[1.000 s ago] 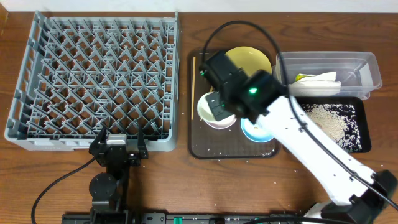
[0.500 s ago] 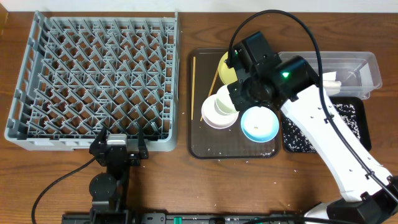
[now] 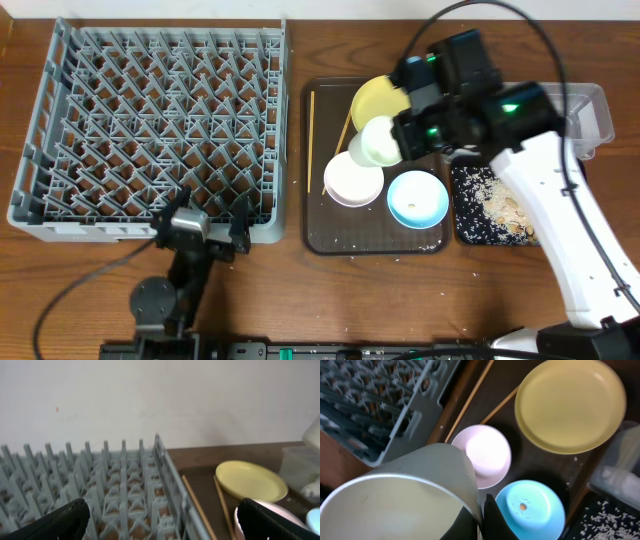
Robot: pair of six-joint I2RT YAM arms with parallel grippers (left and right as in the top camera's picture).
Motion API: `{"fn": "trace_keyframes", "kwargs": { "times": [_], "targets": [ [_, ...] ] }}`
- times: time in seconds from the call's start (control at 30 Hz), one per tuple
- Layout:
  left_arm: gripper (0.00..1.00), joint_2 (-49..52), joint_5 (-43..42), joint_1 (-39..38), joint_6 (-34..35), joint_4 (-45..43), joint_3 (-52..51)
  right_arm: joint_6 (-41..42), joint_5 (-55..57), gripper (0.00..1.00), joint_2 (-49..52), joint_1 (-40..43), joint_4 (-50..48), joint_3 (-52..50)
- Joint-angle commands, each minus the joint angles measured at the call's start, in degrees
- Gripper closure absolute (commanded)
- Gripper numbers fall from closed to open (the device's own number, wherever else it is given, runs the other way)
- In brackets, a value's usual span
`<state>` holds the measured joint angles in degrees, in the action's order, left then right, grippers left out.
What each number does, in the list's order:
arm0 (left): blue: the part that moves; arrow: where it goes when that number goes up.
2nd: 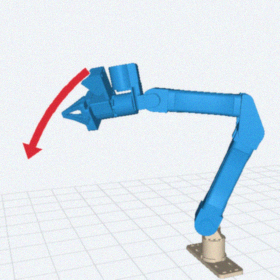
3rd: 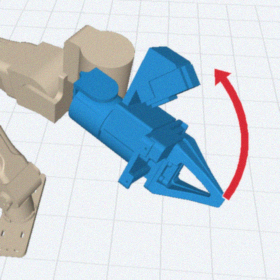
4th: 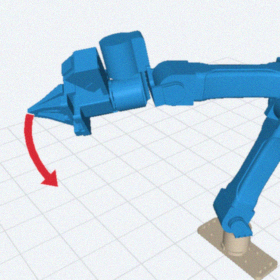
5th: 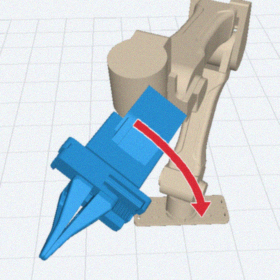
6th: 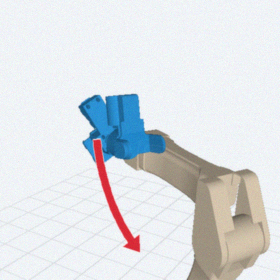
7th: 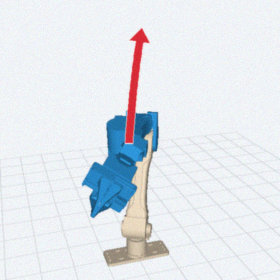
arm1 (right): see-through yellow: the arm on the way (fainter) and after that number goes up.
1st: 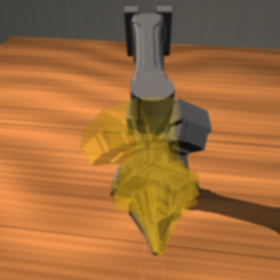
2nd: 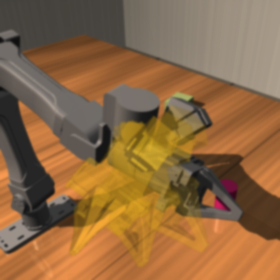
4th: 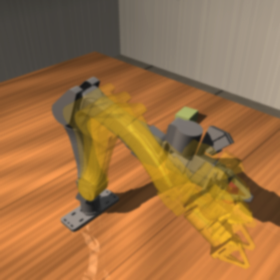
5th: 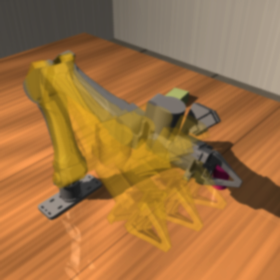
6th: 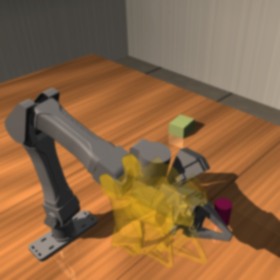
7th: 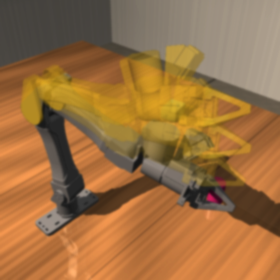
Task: Sort waste into correct bins and load items into the dishwasher
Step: 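Carry the white cup left toward the left gripper above the rack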
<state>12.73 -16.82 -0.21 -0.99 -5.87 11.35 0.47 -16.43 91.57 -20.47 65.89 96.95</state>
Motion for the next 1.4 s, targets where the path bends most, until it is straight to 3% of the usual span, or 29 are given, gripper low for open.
{"fn": "trace_keyframes", "kwargs": {
  "times": [0.0,0.27,0.47,0.57,0.67,0.97,1.37],
  "targets": [
    [0.04,9.14,-2.75,0.13,0.85,-0.37,8.39,-2.93,-6.14,0.99,-2.19,2.67,-0.39,-0.11],
    [0.04,37.29,-16.33,0.13,0.76,1.49,29.24,-2.89,-7.87,0.99,-3.41,6.21,-3.06,-0.11],
    [0.04,52.50,-41.51,0.13,1.09,4.13,44.11,-2.89,-15.89,0.99,-3.41,9.46,-8.07,-0.11],
    [0.04,56.13,-55.15,0.13,1.11,-1.81,45.62,-2.86,-23.04,0.99,-3.39,11.26,-11.43,-0.11],
    [0.04,57.75,-63.45,0.13,1.09,-3.28,45.55,-2.62,-30.12,0.99,-3.39,12.24,-15.30,-0.11],
    [0.04,60.13,-65.07,-4.17,1.09,-4.13,45.35,-0.22,-39.50,0.99,-3.28,11.69,-22.18,-0.11],
    [0.04,60.13,-65.05,-9.55,4.20,-23.96,45.35,1.22,-52.61,0.99,-3.26,9.33,-31.95,-0.11]
  ]
}}
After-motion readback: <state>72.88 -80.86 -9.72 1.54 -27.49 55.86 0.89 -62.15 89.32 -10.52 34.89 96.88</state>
